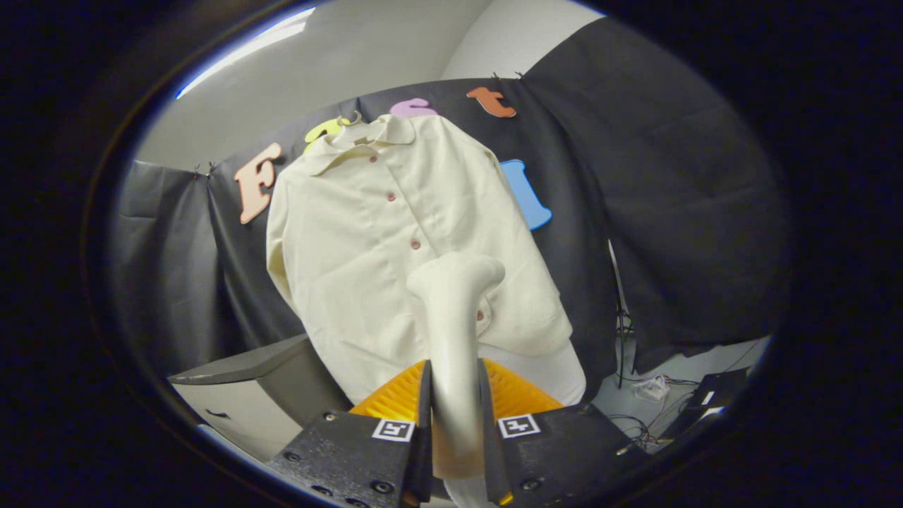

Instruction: Iron the clothes twice with a garment steamer, once on the left side and once on the right side.

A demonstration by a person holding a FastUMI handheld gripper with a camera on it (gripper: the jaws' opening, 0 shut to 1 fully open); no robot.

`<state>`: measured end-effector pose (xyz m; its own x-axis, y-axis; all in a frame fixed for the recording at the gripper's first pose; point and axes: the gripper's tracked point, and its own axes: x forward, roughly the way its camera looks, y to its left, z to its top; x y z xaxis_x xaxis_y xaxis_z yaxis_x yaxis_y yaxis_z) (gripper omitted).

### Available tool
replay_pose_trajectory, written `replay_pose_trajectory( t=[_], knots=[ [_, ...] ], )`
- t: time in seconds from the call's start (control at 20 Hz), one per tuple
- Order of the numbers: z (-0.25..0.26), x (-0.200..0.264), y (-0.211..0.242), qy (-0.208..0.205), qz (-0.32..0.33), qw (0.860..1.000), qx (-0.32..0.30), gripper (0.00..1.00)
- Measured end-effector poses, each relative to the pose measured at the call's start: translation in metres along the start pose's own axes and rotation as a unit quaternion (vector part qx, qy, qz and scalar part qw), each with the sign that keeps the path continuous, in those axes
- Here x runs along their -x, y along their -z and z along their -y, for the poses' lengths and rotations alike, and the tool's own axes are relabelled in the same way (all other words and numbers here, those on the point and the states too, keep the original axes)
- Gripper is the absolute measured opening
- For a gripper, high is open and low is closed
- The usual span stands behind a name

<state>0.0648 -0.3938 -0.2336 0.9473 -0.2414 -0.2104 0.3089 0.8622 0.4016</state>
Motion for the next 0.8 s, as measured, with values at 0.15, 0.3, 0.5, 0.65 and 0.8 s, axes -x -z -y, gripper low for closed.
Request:
replay_pose_trajectory(
  t=[0.15, 0.3, 0.5, 0.65, 0.8],
  knots=[
    [-0.047, 0.031, -0.006, -0.016, 0.006, 1.0, 0.023, 0.29],
    [-0.101, 0.063, -0.019, -0.038, 0.022, 0.998, 0.042, 0.29],
    [-0.179, 0.105, -0.036, -0.068, 0.049, 0.995, 0.062, 0.29],
    [-0.233, 0.135, -0.04, -0.09, 0.063, 0.99, 0.091, 0.29],
    [-0.28, 0.157, -0.04, -0.108, 0.073, 0.985, 0.116, 0.29]
  ],
)
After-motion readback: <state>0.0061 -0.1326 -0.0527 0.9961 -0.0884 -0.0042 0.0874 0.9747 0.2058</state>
